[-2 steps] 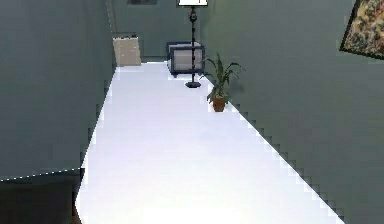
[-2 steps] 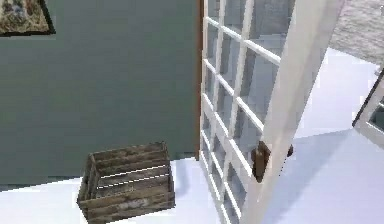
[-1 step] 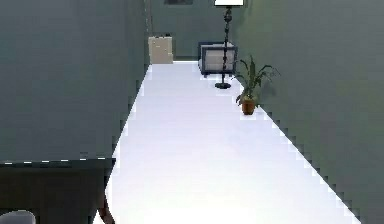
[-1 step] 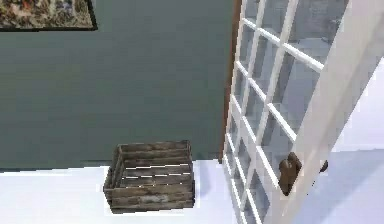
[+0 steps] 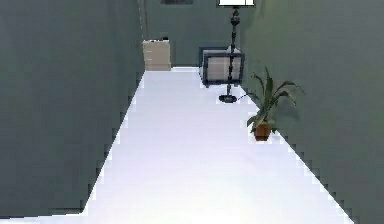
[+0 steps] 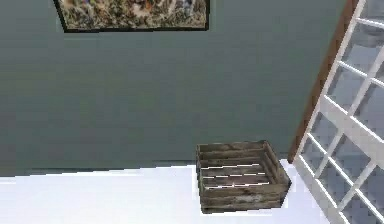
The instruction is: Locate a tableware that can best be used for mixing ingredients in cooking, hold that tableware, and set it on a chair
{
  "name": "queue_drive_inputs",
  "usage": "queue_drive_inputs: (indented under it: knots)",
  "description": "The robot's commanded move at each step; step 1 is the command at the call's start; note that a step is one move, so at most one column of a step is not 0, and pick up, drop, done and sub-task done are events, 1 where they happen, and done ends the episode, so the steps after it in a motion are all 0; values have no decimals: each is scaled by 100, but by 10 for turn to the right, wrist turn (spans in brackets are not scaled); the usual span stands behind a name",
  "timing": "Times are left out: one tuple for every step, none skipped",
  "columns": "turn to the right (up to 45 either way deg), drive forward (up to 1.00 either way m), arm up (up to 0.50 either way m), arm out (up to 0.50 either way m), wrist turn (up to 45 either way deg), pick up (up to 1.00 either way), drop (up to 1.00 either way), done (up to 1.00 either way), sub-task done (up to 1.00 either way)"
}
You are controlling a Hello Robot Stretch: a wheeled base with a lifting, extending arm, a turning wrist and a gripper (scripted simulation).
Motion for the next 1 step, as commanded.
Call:
queue_drive_inputs:
  knots:
    - [450, 0, 0, 0, 0, 0, 0, 0, 0]
